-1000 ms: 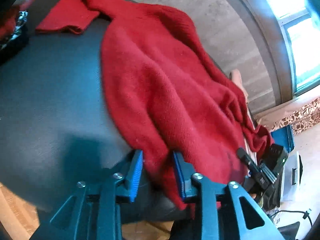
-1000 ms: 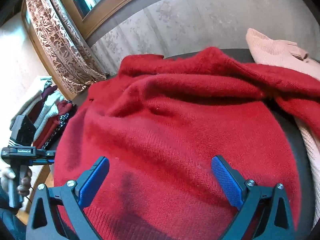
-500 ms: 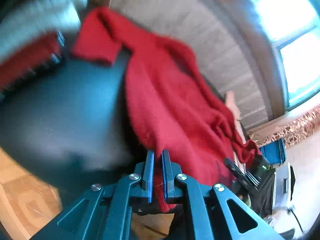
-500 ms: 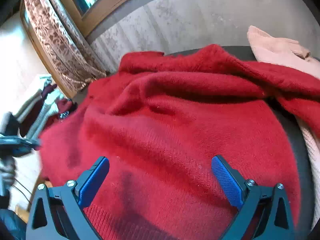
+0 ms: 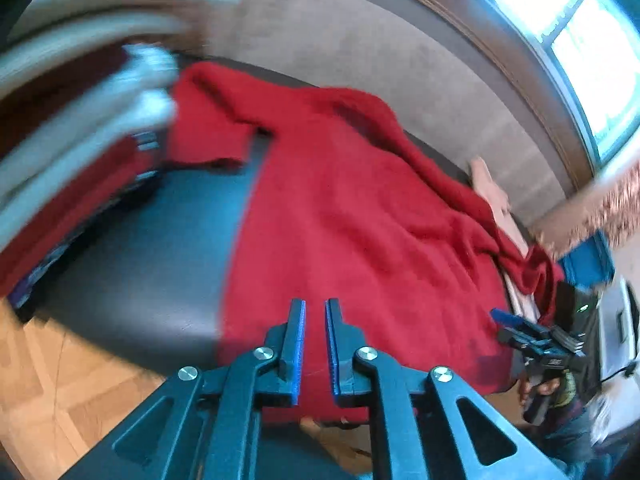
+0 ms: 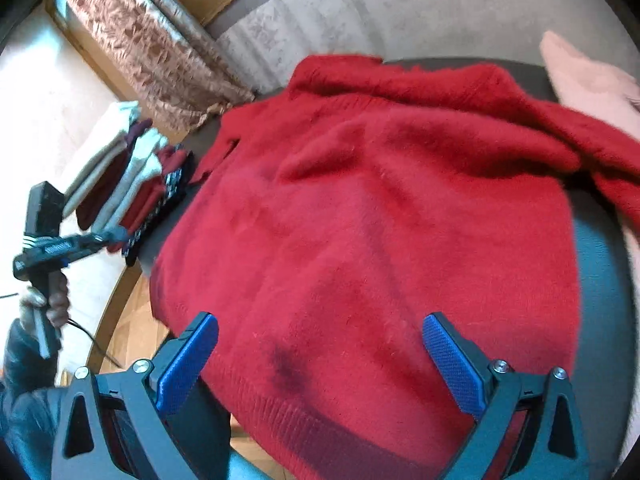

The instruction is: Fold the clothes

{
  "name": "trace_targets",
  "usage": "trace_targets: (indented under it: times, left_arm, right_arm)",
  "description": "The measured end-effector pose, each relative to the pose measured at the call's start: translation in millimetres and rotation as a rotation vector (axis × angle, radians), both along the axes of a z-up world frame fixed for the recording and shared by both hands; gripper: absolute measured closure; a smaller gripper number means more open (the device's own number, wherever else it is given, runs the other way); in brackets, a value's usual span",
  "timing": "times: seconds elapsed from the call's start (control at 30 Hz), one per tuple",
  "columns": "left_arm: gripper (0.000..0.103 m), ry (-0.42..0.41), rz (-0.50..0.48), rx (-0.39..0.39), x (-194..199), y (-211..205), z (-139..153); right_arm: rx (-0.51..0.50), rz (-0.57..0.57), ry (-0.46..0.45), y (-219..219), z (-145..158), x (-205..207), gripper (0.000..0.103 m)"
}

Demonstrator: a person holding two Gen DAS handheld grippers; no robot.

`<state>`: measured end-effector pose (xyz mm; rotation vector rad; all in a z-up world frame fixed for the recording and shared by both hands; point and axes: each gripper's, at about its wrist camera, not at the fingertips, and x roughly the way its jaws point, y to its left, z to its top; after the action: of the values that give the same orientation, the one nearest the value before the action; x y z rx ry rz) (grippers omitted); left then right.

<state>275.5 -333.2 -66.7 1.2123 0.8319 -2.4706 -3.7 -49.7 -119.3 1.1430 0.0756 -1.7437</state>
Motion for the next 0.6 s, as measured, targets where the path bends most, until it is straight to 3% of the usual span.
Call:
trace_targets:
  times: [0.07, 0.2, 0.4, 0.6]
  left_arm:
    - [0.093, -0.02, -0.051, -0.053, -29, 11, -11]
    - [0.093, -0.223, -0.077, -0.184, -68, 21, -55]
    - [0.096, -0.212, 0.017, 0.02, -18, 3, -71]
    - [0.096, -0.228, -0.001, 0.047, -12, 8, -58]
  right_arm:
    - [-0.016, -0.046, 0.024, 3, 3, -3, 0.0]
    - [0.039, -0.085, 0.022, 7, -16, -4, 0.0]
    - [0.008, 0.008, 0.097, 20, -25, 21, 0.0]
    - [0.007, -0.033, 0.038, 15, -14, 2, 0.001]
